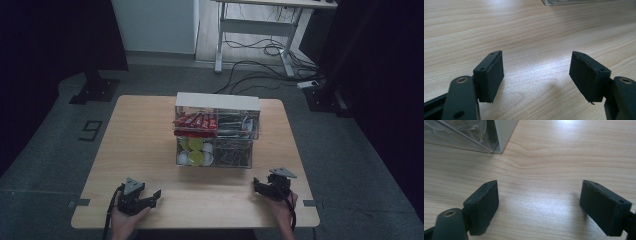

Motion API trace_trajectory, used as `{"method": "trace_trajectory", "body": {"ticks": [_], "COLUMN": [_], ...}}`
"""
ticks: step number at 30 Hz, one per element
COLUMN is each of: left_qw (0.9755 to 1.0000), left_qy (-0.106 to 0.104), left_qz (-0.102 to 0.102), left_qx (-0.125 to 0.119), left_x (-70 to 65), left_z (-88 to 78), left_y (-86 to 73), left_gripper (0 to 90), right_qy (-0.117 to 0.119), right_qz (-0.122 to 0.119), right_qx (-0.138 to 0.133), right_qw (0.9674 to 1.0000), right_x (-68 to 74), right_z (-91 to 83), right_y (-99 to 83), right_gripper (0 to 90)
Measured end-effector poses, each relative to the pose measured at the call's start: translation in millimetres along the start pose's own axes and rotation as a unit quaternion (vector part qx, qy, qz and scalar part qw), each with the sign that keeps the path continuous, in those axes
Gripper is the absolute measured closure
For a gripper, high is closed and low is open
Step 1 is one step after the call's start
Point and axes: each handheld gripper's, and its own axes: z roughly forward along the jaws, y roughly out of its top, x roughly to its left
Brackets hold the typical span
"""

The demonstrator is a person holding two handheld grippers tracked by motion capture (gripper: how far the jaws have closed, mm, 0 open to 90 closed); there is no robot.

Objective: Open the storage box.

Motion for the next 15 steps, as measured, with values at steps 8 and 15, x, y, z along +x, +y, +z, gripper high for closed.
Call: {"method": "trace_trajectory", "body": {"ticks": [8, 15], "left_qw": [1.0, 1.0], "left_qy": [-0.003, -0.004], "left_qz": [0.004, 0.003], "left_qx": [0.005, 0.0], "left_x": [-1.8, -1.9], "left_z": [1.9, 0.1], "left_y": [-0.4, 0.7], "left_gripper": [27.9, 27.9], "right_qy": [-0.002, 0.023], "right_qz": [-0.011, 0.016], "right_qx": [-0.001, -0.003], "right_qw": [0.9999, 0.9996], "right_x": [-0.1, -5.8], "right_z": [-1.7, -6.3], "right_y": [-1.3, -1.2], "right_gripper": [21.4, 27.2]}}
